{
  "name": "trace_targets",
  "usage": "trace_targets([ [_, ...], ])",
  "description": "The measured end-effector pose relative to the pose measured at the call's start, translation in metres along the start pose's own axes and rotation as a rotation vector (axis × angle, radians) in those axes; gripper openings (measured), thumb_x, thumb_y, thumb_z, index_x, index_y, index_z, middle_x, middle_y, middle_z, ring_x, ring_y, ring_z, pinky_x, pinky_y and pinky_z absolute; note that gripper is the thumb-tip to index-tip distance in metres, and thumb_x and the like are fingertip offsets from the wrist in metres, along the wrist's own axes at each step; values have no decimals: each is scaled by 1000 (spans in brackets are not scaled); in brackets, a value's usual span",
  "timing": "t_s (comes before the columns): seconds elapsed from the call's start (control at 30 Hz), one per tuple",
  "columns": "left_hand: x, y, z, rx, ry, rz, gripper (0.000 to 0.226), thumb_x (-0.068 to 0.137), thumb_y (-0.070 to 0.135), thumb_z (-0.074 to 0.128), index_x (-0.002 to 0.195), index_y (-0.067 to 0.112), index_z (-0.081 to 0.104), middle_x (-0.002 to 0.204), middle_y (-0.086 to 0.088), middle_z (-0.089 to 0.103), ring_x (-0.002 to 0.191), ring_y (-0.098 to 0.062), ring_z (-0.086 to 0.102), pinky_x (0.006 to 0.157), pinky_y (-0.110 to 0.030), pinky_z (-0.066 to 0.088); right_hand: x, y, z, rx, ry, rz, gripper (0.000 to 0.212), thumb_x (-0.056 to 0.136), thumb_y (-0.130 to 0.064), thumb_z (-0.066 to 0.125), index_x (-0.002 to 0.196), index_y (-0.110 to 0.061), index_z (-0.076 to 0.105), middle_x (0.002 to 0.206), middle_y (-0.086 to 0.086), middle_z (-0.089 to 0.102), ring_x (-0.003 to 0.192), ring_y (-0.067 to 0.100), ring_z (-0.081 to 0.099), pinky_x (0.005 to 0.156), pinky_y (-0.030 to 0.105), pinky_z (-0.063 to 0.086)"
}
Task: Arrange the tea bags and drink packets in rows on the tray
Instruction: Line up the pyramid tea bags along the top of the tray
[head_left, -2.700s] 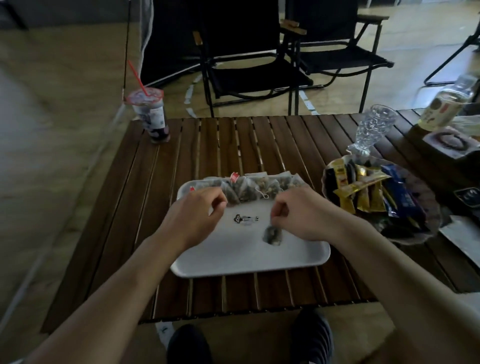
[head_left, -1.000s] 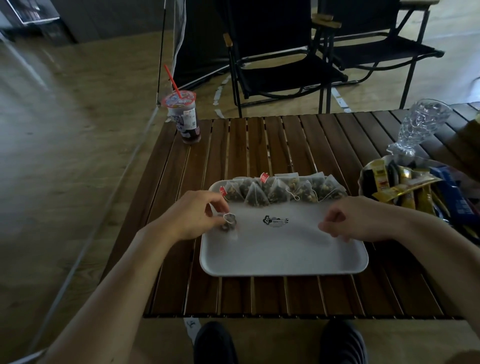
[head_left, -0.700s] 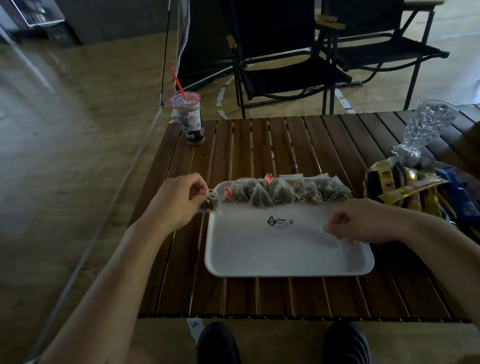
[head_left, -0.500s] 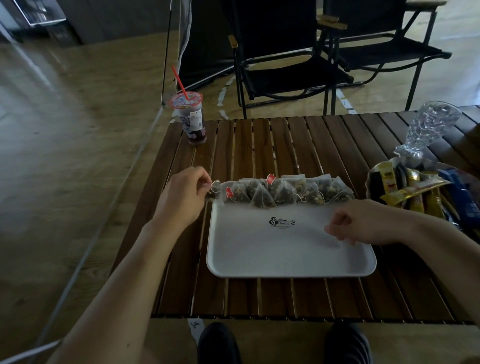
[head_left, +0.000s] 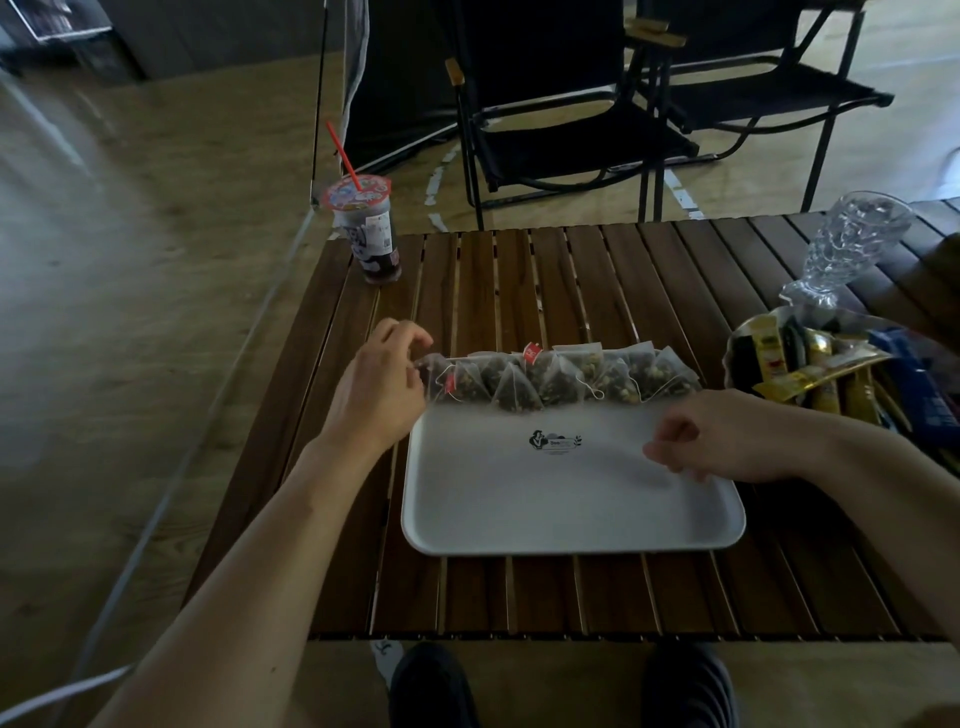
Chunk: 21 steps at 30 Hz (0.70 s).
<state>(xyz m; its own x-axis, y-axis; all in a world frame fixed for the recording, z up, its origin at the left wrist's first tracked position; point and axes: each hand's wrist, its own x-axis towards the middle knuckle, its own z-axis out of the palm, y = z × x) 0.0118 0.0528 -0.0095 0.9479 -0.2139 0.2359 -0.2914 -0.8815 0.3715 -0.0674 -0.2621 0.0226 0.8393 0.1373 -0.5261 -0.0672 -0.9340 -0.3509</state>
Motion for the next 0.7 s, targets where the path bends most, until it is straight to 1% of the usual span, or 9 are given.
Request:
trace_targets([
  [0.07,-5,-4,-5,-20,-2,-63,30,83,6,69,108,15,56,105,0,58,80,-9,58,68,-16,46,-1,-1,0,4,-2,0,30,95,-47,56,100,-20,68,90,-2,73,79,5,68,80,27,55],
  [0.13,-12,-4,-4,-7,-62,-98,25,84,15,71,104,18,57,97,3,60,77,-7,57,64,-16,44,-3,-3,0,7,-1,1,31,95,-47,55,102,-19,67,91,-2,72,80,6,68,81,28,55],
  [0.2,-17,-2,2,37,-119,-90,27,85,25,72,107,22,58,98,7,58,80,-6,55,63,-16,42,-4,-4,0,3,-3,3,30,96,-46,55,105,-19,65,93,-3,71,82,6,68,82,27,55],
  [0.27,-19,2,9,78,-127,-67,33,85,32,72,114,24,58,106,7,58,88,-8,55,70,-22,45,-5,-5,1,0,-5,3,31,96,-46,54,107,-19,65,95,-4,71,82,6,67,82,27,55],
  [0.33,-17,5,14,131,-110,-51,39,86,35,70,121,23,57,112,5,59,98,-12,54,84,-30,47,-4,-5,2,6,-7,5,31,96,-46,54,107,-19,64,95,-4,71,82,6,67,82,28,56],
  [0.43,-13,5,18,177,-87,-28,41,87,40,68,123,25,56,116,4,60,105,-14,52,91,-32,40,-5,-3,2,7,-16,12,31,96,-47,54,106,-20,65,94,-3,71,82,7,67,83,29,56],
  [0.53,-13,7,19,142,-94,-9,40,86,41,69,121,26,57,117,6,61,105,-13,51,88,-31,40,-5,-6,-1,-4,-15,8,34,96,-47,53,105,-18,68,94,-3,72,82,7,68,82,28,55],
  [0.63,-13,5,19,98,-70,-36,41,82,42,72,117,26,57,112,7,60,103,-12,55,84,-29,46,-3,-7,-1,6,-5,10,34,96,-46,53,107,-17,67,95,-2,70,85,9,66,81,27,53],
  [0.7,-13,3,17,40,-21,-82,47,80,41,75,118,23,54,113,5,58,98,-9,56,76,-25,47,-1,-8,-1,10,1,9,34,97,-45,53,108,-16,67,96,0,70,86,10,66,81,28,53],
])
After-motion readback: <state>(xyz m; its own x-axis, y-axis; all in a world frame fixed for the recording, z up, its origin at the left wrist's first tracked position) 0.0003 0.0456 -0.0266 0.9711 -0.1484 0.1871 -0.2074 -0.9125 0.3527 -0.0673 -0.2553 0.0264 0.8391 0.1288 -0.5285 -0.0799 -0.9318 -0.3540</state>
